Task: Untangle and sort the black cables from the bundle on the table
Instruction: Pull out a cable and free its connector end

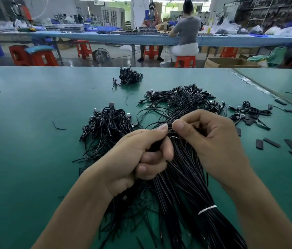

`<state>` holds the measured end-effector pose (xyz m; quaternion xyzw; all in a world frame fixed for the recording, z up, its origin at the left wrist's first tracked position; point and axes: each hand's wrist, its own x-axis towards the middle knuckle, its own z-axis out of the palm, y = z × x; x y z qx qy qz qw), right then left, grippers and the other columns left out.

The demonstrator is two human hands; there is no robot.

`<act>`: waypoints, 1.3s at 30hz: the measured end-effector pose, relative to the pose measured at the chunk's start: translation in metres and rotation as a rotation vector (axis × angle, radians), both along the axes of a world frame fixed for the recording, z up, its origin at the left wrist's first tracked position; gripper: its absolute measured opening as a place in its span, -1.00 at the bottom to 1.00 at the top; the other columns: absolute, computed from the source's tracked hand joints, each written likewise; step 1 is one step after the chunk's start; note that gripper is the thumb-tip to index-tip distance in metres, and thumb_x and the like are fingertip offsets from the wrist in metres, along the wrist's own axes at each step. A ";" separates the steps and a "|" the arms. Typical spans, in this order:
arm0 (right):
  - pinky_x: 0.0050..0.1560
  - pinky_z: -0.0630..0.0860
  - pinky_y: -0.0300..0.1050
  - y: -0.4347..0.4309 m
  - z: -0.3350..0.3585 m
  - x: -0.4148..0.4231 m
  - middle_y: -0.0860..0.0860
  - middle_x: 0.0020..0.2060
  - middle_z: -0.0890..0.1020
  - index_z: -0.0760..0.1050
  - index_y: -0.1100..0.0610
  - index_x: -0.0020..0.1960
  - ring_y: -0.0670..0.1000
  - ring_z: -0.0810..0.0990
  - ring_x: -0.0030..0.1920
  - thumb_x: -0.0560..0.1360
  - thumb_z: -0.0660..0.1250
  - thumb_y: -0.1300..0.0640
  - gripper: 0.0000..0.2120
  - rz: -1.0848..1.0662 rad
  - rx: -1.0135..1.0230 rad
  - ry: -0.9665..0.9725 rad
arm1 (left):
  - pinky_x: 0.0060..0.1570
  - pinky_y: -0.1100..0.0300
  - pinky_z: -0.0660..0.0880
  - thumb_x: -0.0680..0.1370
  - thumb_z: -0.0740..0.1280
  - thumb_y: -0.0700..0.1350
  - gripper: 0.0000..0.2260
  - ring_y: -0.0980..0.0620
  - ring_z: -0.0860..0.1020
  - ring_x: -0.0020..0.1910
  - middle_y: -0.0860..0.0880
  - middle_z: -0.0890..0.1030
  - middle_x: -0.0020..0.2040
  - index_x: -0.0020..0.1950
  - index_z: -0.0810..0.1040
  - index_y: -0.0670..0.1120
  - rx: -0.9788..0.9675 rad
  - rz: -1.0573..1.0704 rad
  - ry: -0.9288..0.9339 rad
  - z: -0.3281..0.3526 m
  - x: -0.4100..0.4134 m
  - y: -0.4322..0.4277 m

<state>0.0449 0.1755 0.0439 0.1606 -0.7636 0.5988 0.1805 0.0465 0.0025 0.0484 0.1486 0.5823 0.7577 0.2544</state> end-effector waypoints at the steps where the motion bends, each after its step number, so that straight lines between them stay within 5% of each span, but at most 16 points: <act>1: -0.40 0.32 -0.14 0.000 -0.002 -0.001 0.03 -0.44 0.55 0.63 0.06 -0.20 -0.09 0.39 -0.40 0.40 0.38 -0.14 -0.74 -0.002 0.013 -0.028 | -0.64 0.36 0.16 0.59 0.24 0.08 -0.62 0.22 0.23 -0.64 0.13 0.23 -0.59 -0.38 0.54 -0.06 0.103 -0.026 -0.035 0.002 -0.001 -0.002; 3: -0.45 0.27 -0.26 -0.002 -0.007 -0.002 -0.08 -0.46 0.54 0.67 -0.01 -0.18 -0.16 0.35 -0.46 0.46 0.35 -0.16 -0.75 0.008 0.116 -0.113 | -0.64 0.38 0.24 0.58 0.22 0.04 -0.67 0.24 0.28 -0.62 0.13 0.29 -0.56 -0.34 0.53 -0.05 0.367 -0.017 -0.095 0.005 -0.003 -0.004; 6: -0.49 0.27 -0.14 -0.009 -0.011 0.000 0.05 -0.45 0.53 0.67 -0.10 -0.12 -0.11 0.33 -0.48 0.54 0.37 -0.06 -0.86 0.111 0.311 -0.208 | -0.50 0.38 0.47 0.64 0.20 0.01 -0.61 0.19 0.54 -0.48 0.07 0.54 -0.44 -0.23 0.68 -0.13 0.648 0.190 -0.112 0.003 -0.010 -0.004; 9: -0.45 0.37 -0.07 -0.018 -0.010 0.007 0.00 -0.49 0.48 0.63 -0.07 -0.16 -0.06 0.36 -0.49 0.57 0.34 -0.04 -0.83 0.230 0.482 -0.200 | -0.11 0.26 0.63 0.57 0.23 0.00 -0.66 -0.03 0.71 -0.01 -0.13 0.73 -0.04 0.01 0.71 -0.20 0.545 0.448 0.105 -0.008 -0.018 0.000; 11: -0.43 0.41 -0.03 -0.019 -0.006 0.010 0.01 -0.47 0.53 0.60 0.02 -0.15 0.04 0.42 -0.47 0.58 0.31 -0.04 -0.79 0.245 0.561 -0.188 | 0.08 0.16 0.61 0.56 0.25 0.03 -0.67 -0.05 0.68 0.12 -0.12 0.72 0.06 0.13 0.64 -0.16 0.280 0.607 0.304 -0.019 -0.020 0.004; 14: -0.39 0.39 -0.13 -0.013 0.001 0.013 0.00 -0.43 0.54 0.55 0.08 -0.22 -0.04 0.46 -0.43 0.59 0.28 0.02 -0.75 0.220 0.588 -0.118 | 0.00 0.24 0.62 0.64 0.22 0.00 -0.75 0.12 0.70 -0.05 0.03 0.74 -0.11 0.04 0.67 -0.05 -0.256 0.669 0.521 -0.026 -0.018 0.005; 17: -0.16 0.47 -0.20 -0.001 0.007 0.012 -0.13 -0.31 0.64 0.60 -0.02 -0.21 -0.16 0.59 -0.23 0.59 0.31 0.05 -0.79 0.154 0.554 -0.061 | -0.39 0.40 0.46 0.70 0.16 -0.03 -0.59 0.20 0.57 -0.47 0.06 0.63 -0.45 -0.28 0.62 -0.04 -0.496 0.430 0.477 -0.020 -0.010 0.007; 19: -0.13 0.49 -0.23 0.003 0.007 0.010 -0.16 -0.29 0.67 0.65 -0.01 -0.21 -0.16 0.62 -0.19 0.56 0.37 0.06 -0.82 0.113 0.505 -0.028 | -0.49 0.37 0.39 0.71 0.13 0.01 -0.48 0.12 0.47 -0.58 0.01 0.51 -0.55 -0.43 0.56 -0.03 -0.453 0.314 0.369 -0.016 -0.006 0.009; 23: -0.30 0.40 -0.44 0.002 0.005 0.007 -0.17 -0.39 0.66 0.68 0.02 -0.25 -0.20 0.59 -0.37 0.40 0.55 0.14 -0.91 0.025 0.257 0.027 | -0.58 0.33 0.27 0.68 0.10 0.12 -0.46 0.10 0.28 -0.62 0.03 0.27 -0.58 -0.42 0.53 -0.06 -0.397 0.189 0.218 -0.011 -0.004 0.007; 29: -0.04 0.64 0.02 -0.001 0.002 0.004 0.20 -0.18 0.67 0.58 0.12 -0.21 0.05 0.64 -0.18 0.37 0.50 0.12 -0.88 0.340 -0.092 -0.156 | -0.59 0.30 0.32 0.59 0.22 0.17 -0.55 0.13 0.34 -0.62 0.07 0.27 -0.58 -0.46 0.36 0.02 -0.087 -0.075 -0.011 -0.005 -0.003 -0.006; 31: -0.05 0.65 0.01 0.000 0.001 0.004 0.25 -0.19 0.65 0.57 0.09 -0.21 0.07 0.64 -0.19 0.39 0.50 0.11 -0.88 0.378 -0.090 -0.205 | -0.53 0.26 0.42 0.59 0.23 0.13 -0.57 0.07 0.45 -0.55 0.02 0.35 -0.55 -0.45 0.39 0.00 -0.012 -0.090 -0.032 -0.007 -0.003 -0.006; 34: -0.13 0.61 -0.14 0.003 -0.002 0.002 0.05 -0.28 0.67 0.59 0.05 -0.21 -0.05 0.64 -0.23 0.39 0.52 0.11 -0.89 0.264 0.036 -0.181 | -0.51 0.27 0.46 0.57 0.26 0.14 -0.56 0.04 0.53 -0.46 -0.03 0.44 -0.49 -0.48 0.40 -0.01 -0.051 0.020 -0.013 -0.011 -0.004 -0.002; 37: -0.08 0.60 0.15 -0.001 -0.005 0.000 -0.01 -0.29 0.69 0.59 0.03 -0.18 0.02 0.66 -0.22 0.44 0.52 0.15 -0.89 0.108 0.179 -0.130 | -0.38 0.25 0.44 0.55 0.24 0.17 -0.54 0.07 0.47 -0.40 0.00 0.44 -0.43 -0.51 0.36 0.01 -0.169 0.174 0.097 -0.021 -0.007 0.003; 39: -0.11 0.62 0.12 -0.006 -0.006 0.001 -0.03 -0.29 0.69 0.59 0.04 -0.19 0.00 0.67 -0.22 0.46 0.50 0.16 -0.89 0.062 0.170 -0.083 | -0.25 0.15 0.57 0.59 0.23 0.17 -0.51 0.08 0.53 -0.33 0.01 0.52 -0.37 -0.48 0.47 -0.04 -0.140 0.185 0.095 -0.024 -0.008 0.005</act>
